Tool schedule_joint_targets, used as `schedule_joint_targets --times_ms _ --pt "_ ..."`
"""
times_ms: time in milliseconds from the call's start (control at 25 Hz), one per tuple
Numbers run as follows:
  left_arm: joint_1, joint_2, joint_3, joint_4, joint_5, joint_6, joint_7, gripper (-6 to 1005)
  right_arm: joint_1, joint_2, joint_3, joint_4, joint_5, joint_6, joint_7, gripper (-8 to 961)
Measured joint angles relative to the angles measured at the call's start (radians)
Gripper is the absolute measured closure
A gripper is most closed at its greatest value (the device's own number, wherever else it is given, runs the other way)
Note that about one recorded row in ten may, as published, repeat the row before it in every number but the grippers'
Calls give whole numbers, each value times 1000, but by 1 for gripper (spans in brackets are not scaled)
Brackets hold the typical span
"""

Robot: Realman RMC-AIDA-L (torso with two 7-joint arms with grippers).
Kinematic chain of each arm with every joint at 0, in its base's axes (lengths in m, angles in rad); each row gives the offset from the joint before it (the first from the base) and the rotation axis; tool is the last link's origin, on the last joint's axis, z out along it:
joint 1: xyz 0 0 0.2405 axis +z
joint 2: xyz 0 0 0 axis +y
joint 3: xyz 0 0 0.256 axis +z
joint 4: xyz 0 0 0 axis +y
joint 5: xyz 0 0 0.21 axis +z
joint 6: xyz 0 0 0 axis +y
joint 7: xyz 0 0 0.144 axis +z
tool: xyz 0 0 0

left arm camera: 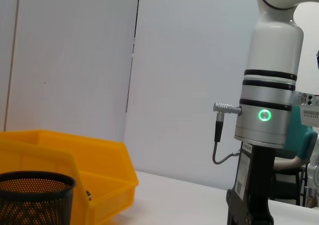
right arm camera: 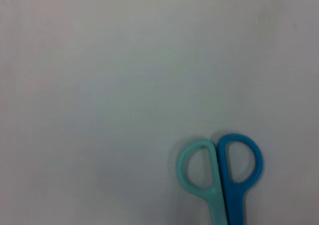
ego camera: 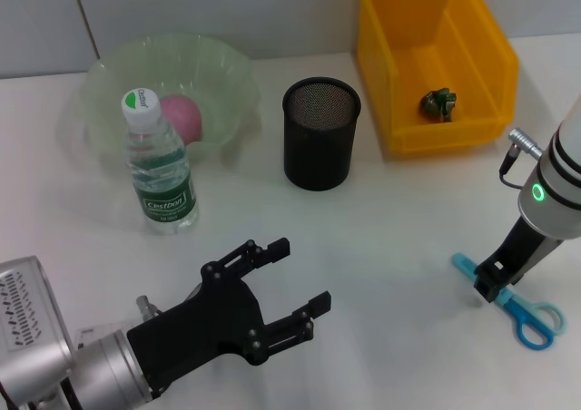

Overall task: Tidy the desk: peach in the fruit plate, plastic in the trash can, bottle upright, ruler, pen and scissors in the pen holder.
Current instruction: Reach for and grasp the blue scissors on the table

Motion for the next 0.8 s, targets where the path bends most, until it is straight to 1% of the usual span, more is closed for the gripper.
schedule_joint_targets --times_ms 80,280,800 --pt "1 0 0 0 0 0 0 202 -3 0 -6 0 0 -1 1 736" --pt "3 0 2 0 0 0 0 202 -3 0 -14 12 -4 -1 6 550" --pt "6 0 5 0 0 -1 2 202 -3 1 -27 17 -13 -1 34 559"
